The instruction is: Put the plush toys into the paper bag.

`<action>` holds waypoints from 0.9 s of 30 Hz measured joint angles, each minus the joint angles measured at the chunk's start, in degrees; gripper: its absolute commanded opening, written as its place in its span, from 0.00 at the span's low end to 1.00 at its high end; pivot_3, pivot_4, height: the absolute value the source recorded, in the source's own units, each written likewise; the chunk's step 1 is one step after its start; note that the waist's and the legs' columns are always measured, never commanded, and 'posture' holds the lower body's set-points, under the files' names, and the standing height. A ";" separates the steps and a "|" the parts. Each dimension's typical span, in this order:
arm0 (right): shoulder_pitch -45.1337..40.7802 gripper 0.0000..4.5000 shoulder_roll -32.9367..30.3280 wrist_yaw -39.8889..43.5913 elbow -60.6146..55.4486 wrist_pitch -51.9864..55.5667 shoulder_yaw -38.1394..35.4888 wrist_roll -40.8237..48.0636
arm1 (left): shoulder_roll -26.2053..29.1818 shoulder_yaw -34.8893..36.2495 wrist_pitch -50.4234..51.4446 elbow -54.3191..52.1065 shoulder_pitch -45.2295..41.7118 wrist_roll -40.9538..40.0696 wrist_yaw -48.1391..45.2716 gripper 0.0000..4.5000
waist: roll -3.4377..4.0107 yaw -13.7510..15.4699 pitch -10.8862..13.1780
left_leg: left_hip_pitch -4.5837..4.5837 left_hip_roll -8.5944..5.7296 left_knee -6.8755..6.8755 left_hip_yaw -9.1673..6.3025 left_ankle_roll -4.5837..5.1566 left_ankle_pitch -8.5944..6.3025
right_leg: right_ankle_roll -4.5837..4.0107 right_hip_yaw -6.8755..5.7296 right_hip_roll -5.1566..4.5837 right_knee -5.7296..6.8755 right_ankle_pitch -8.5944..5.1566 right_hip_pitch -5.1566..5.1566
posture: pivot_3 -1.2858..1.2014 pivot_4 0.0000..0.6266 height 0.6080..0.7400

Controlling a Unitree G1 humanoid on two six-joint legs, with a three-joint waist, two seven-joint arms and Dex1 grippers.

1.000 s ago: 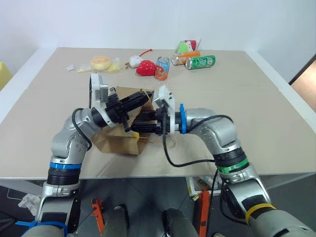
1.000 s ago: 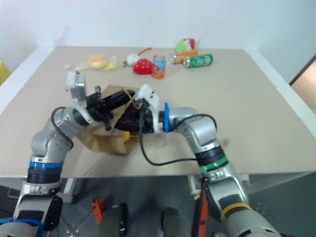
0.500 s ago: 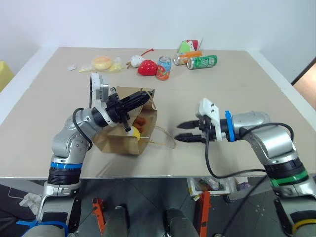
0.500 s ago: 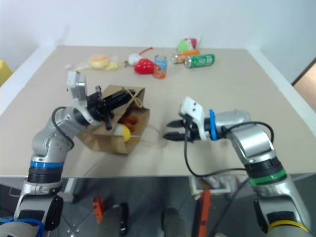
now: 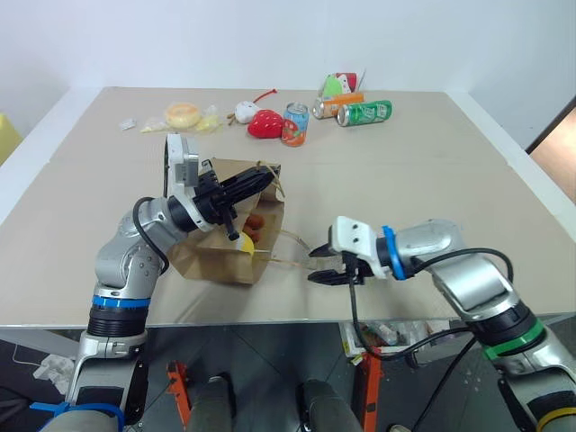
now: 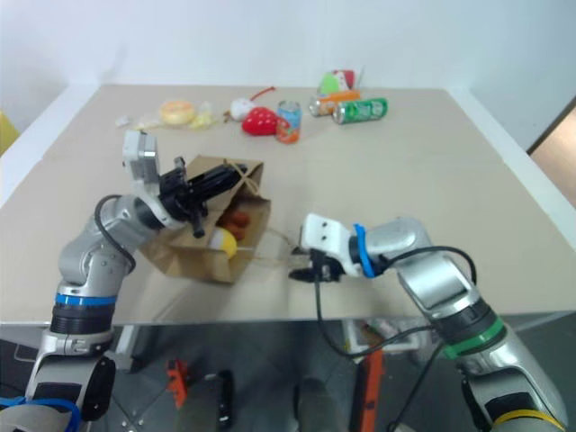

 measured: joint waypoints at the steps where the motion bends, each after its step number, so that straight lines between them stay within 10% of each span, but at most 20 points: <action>1: -0.09 0.53 0.47 -0.29 0.33 -0.52 0.77 -0.88 | 0.01 0.00 0.00 0.00 0.01 0.00 0.02 0.00 | 0.00 0.00 0.00 | 0.00 0.00 0.00 0.00 0.00 0.00 | 0.00 0.00 0.00 0.00 0.00 0.00 | 0.52 0.24 1.00; 4: -0.24 0.48 2.42 -1.42 3.56 -2.15 2.15 -3.51 | 0.11 0.04 0.02 -0.10 0.09 -0.01 0.09 0.00 | 0.00 0.01 0.00 | 0.00 0.00 0.01 0.00 0.00 0.00 | 0.01 0.00 0.00 0.00 0.01 0.02 | 0.52 0.24 1.00; 11: -0.65 0.01 3.36 -2.28 6.37 -3.58 2.28 -5.12 | 0.33 0.06 0.06 -0.80 0.58 -0.04 0.12 0.00 | 0.00 0.01 0.00 | 0.00 0.00 0.01 0.00 0.00 0.00 | 0.01 0.00 0.00 0.00 0.02 0.02 | 0.52 0.24 1.00; 27: -11.48 0.01 -1.92 -1.65 11.64 -6.66 -8.91 -3.86 | -1.43 0.93 0.28 -0.84 0.17 -1.09 3.51 0.00 | 0.01 0.04 0.01 | -0.01 -0.01 -0.01 0.02 0.01 0.00 | 0.04 0.01 -0.01 0.00 0.01 0.01 | 0.52 0.24 1.00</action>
